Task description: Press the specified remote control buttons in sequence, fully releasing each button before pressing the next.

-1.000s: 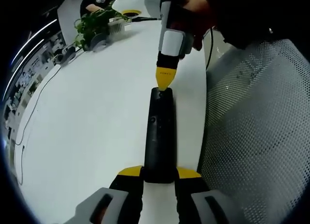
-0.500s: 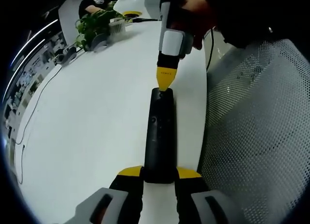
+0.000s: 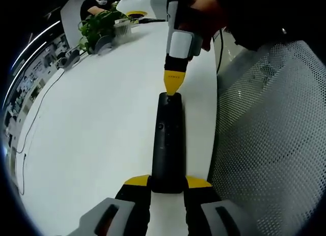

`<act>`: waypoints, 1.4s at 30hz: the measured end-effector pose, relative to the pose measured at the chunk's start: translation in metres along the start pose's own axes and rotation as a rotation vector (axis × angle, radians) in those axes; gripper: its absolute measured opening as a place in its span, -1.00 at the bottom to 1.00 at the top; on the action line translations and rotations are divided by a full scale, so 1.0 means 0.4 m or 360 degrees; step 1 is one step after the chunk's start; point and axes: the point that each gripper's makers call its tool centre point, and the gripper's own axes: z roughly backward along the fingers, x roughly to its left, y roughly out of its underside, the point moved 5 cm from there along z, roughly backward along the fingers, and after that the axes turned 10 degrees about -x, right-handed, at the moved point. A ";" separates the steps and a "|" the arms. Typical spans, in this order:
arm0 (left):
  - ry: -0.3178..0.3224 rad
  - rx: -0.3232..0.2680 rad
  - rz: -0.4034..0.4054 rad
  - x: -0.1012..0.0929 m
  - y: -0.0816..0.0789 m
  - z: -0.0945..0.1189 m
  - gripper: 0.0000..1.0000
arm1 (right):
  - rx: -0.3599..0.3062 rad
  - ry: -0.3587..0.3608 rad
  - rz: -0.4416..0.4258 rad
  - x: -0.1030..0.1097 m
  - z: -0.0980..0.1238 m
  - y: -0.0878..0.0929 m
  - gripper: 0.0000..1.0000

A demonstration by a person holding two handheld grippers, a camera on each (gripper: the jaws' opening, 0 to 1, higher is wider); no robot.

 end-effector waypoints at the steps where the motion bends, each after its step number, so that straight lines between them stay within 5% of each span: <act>1: 0.0000 0.0000 0.0000 0.000 0.000 0.000 -0.51 | -0.0001 0.0002 0.0002 0.000 0.000 0.000 -1.00; 42: -0.0011 -0.0004 0.0014 -0.002 -0.001 0.000 -0.51 | -0.0002 -0.0032 0.0120 0.025 -0.008 -0.001 -1.00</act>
